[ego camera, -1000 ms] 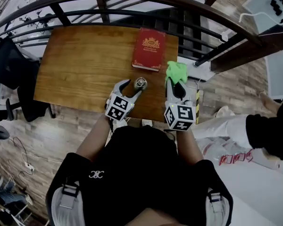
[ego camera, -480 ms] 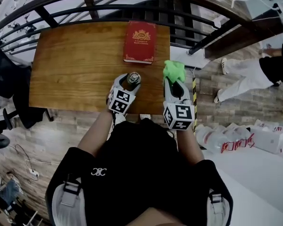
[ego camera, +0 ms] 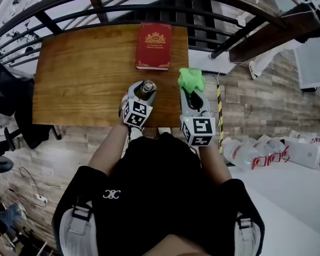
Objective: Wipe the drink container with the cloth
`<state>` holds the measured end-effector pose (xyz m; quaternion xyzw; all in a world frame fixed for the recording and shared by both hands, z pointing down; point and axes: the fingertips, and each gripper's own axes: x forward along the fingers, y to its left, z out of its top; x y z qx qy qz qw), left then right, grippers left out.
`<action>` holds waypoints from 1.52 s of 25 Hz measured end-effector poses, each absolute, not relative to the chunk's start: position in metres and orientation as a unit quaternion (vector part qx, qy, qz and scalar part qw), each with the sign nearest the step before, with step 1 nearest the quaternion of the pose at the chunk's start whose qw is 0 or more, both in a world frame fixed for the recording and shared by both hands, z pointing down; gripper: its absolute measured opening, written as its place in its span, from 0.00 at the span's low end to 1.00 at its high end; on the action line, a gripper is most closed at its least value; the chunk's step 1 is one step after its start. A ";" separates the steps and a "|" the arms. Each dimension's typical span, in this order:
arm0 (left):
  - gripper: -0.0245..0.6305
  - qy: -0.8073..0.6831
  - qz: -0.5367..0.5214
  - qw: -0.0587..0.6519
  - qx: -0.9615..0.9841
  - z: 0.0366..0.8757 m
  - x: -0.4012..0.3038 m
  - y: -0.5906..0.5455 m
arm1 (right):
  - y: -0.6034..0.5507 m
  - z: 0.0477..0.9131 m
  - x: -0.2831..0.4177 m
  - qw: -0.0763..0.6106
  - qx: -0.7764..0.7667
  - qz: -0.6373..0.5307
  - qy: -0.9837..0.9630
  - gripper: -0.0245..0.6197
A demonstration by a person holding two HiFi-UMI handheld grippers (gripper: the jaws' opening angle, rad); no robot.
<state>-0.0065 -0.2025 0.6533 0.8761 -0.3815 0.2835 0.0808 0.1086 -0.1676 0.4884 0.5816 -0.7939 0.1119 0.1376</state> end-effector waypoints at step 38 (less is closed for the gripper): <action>0.49 -0.369 0.253 0.059 0.893 0.661 -0.046 -0.161 | -0.161 0.600 -0.049 0.245 0.138 0.349 -0.894 0.13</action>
